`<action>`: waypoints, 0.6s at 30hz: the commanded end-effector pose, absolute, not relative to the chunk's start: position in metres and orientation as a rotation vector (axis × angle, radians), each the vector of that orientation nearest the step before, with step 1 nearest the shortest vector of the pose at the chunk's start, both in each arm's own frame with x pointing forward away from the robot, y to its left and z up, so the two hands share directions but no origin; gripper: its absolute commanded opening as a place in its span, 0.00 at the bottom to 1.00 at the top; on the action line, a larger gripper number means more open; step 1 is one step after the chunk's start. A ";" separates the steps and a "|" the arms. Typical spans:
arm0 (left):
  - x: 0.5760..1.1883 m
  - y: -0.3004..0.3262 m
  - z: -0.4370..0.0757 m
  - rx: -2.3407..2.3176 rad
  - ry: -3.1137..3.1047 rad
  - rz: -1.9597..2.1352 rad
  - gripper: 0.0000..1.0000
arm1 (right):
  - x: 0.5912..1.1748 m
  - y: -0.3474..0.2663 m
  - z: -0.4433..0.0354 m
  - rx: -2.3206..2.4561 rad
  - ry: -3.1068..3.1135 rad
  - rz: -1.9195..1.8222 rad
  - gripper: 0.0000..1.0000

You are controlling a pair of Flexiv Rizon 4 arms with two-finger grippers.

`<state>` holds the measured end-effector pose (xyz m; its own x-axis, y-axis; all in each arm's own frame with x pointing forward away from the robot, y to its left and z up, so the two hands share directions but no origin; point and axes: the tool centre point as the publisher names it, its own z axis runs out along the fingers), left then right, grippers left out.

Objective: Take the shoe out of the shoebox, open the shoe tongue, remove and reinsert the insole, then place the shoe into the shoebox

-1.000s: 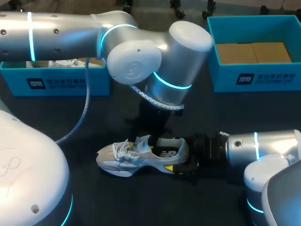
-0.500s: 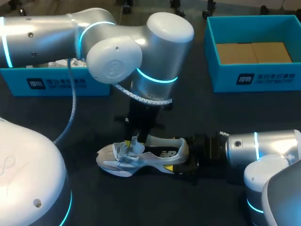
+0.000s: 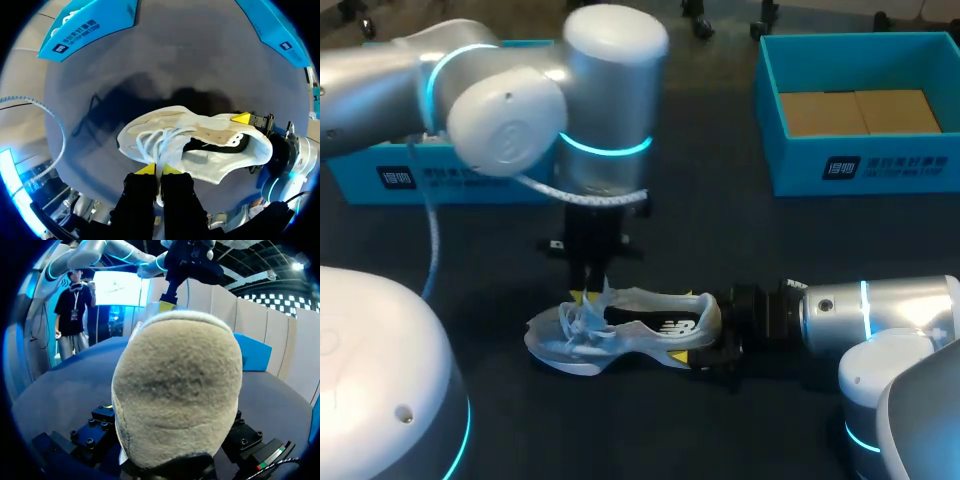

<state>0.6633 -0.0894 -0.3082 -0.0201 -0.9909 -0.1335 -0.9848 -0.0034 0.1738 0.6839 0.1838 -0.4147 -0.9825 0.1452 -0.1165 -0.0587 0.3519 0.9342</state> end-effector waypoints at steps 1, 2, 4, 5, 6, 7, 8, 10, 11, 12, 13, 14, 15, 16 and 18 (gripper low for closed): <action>0.668 -0.069 -0.309 2.042 -2.005 0.025 0.00 | 0.685 0.186 -0.417 0.079 2.430 1.688 0.00; 0.669 -0.067 -0.309 2.042 -1.998 0.027 0.00 | 0.685 0.186 -0.417 0.079 2.430 1.688 0.00; 0.669 -0.062 -0.311 2.041 -1.979 0.044 0.00 | 0.685 0.186 -0.417 0.079 2.430 1.688 0.00; 0.670 -0.060 -0.311 2.036 -1.972 0.049 0.00 | 0.685 0.186 -0.417 0.079 2.430 1.688 0.00; 0.670 -0.057 -0.312 2.030 -1.968 0.054 0.00 | 0.685 0.186 -0.417 0.079 2.430 1.688 0.00; 0.669 -0.054 -0.313 2.027 -1.957 0.063 0.00 | 0.685 0.186 -0.417 0.079 2.430 1.688 0.00; 0.669 -0.052 -0.315 2.020 -1.951 0.064 0.00 | 0.685 0.186 -0.417 0.079 2.430 1.688 0.00; 0.668 -0.048 -0.318 2.018 -1.949 0.062 0.00 | 0.685 0.186 -0.417 0.079 2.430 1.688 0.00; 0.667 -0.046 -0.321 2.012 -1.950 0.058 0.00 | 0.685 0.186 -0.417 0.079 2.430 1.688 0.00; 0.666 -0.046 -0.324 2.008 -1.956 0.047 0.00 | 0.685 0.186 -0.417 0.079 2.430 1.688 0.00; 0.665 -0.045 -0.327 2.008 -1.958 0.039 0.00 | 0.685 0.186 -0.417 0.079 2.430 1.688 0.00; 0.666 -0.045 -0.331 2.002 -1.963 0.018 0.00 | 0.685 0.186 -0.417 0.079 2.430 1.688 0.00; 0.666 -0.045 -0.335 2.006 -1.969 -0.001 0.00 | 0.685 0.186 -0.417 0.079 2.430 1.688 0.00; 0.665 -0.045 -0.339 2.016 -1.971 -0.012 0.00 | 0.685 0.186 -0.417 0.079 2.430 1.688 0.00; 0.666 -0.045 -0.348 2.021 -1.971 -0.055 0.00 | 0.685 0.186 -0.417 0.079 2.430 1.688 0.00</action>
